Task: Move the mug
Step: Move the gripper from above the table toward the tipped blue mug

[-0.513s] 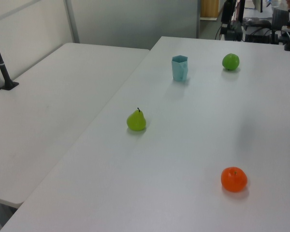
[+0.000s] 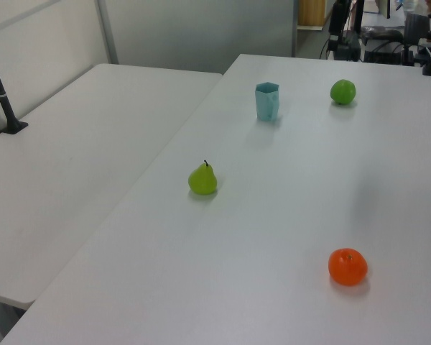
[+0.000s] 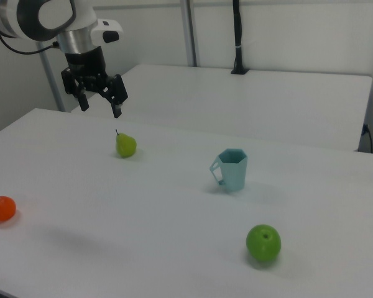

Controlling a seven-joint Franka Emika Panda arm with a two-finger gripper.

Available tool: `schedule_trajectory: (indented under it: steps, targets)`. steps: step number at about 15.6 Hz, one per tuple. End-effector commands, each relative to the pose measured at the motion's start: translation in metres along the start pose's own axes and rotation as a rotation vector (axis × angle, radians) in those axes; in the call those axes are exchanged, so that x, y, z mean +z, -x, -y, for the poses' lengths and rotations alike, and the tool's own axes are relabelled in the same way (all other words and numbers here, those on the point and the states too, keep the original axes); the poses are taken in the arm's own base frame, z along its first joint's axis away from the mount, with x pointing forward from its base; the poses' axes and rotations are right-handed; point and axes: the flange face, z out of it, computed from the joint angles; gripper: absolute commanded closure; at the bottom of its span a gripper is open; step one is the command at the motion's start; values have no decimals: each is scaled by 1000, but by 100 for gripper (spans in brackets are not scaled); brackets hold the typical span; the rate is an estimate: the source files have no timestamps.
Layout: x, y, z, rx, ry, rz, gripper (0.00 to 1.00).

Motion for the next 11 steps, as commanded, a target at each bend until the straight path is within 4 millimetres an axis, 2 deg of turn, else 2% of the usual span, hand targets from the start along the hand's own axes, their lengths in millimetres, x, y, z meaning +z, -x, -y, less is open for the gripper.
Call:
schedule_trajectory:
  steps: [1,11]
  targets:
    - [1,5,2,8,8,-18,0]
    - [4,5,-1,1,7,-12,0]
